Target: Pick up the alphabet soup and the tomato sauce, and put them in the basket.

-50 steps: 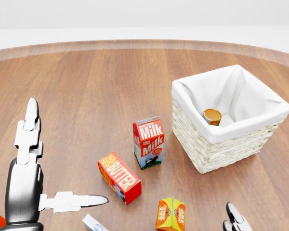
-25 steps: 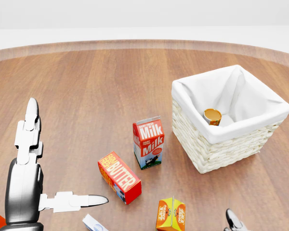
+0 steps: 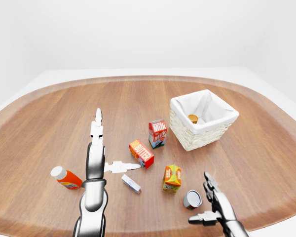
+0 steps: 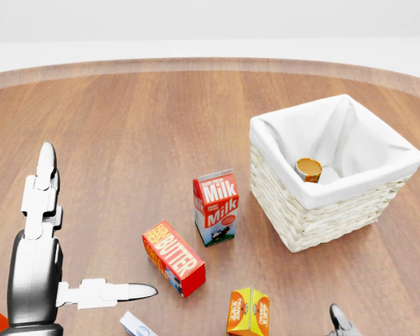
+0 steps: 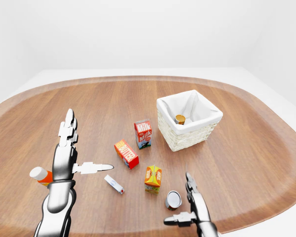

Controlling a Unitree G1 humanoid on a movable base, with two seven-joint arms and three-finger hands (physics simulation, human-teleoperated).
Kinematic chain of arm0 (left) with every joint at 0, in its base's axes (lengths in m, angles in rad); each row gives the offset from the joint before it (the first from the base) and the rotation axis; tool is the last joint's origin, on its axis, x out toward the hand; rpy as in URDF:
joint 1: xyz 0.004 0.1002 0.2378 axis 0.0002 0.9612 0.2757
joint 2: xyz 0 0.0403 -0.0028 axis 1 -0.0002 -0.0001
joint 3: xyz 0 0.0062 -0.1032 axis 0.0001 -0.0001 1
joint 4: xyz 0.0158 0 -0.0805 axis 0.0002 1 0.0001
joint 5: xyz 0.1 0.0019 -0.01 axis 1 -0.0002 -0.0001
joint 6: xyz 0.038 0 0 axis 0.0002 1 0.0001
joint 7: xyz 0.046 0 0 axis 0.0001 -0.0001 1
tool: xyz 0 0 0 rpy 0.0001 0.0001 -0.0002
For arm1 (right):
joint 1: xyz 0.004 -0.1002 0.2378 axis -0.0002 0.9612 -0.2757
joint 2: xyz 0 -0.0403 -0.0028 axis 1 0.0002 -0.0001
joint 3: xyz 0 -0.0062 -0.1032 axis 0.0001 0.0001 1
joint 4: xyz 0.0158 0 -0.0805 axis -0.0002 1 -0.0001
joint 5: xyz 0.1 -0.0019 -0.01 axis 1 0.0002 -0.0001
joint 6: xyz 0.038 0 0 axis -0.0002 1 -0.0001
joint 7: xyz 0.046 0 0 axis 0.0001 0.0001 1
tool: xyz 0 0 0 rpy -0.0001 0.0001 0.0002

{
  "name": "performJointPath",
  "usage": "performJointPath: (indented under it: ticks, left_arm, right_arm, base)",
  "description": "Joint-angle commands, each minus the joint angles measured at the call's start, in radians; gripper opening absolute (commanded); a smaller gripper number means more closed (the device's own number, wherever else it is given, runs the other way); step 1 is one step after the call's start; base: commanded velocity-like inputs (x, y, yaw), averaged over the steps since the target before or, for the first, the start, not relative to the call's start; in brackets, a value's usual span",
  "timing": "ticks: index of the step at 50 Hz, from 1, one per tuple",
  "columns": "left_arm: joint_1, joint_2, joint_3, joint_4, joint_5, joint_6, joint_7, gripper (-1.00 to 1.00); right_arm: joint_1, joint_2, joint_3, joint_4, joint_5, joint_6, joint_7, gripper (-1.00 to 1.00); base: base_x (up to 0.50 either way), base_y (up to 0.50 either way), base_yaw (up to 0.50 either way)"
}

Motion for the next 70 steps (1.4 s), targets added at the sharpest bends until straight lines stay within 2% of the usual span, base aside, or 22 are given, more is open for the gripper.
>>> performJointPath:
  ticks: [1,20,49,70]
  left_arm:
    - [0.001,-0.001,0.0,-0.001,0.002,0.0,0.0,1.0]
    - [0.001,-0.001,0.0,-0.002,0.002,0.0,0.0,1.0]
    - [0.001,-0.001,0.0,-0.002,0.003,0.0,0.0,1.0]
    - [0.001,-0.001,0.0,-0.001,0.002,0.0,0.0,1.0]
  right_arm:
    - [-0.012,-0.007,0.012,-0.007,-0.037,0.0,-0.033,1.0]
    - [-0.022,-0.019,0.046,0.043,-0.091,0.0,-0.086,1.0]
    - [-0.048,-0.039,0.046,0.097,-0.178,0.0,-0.17,1.0]
    - [-0.061,-0.04,0.111,0.075,-0.225,0.0,-0.218,1.0]
  base:
    - [0.0,0.0,0.0]
    - [0.0,0.0,0.0]
    - [0.0,0.0,0.0]
    - [0.0,0.0,0.0]
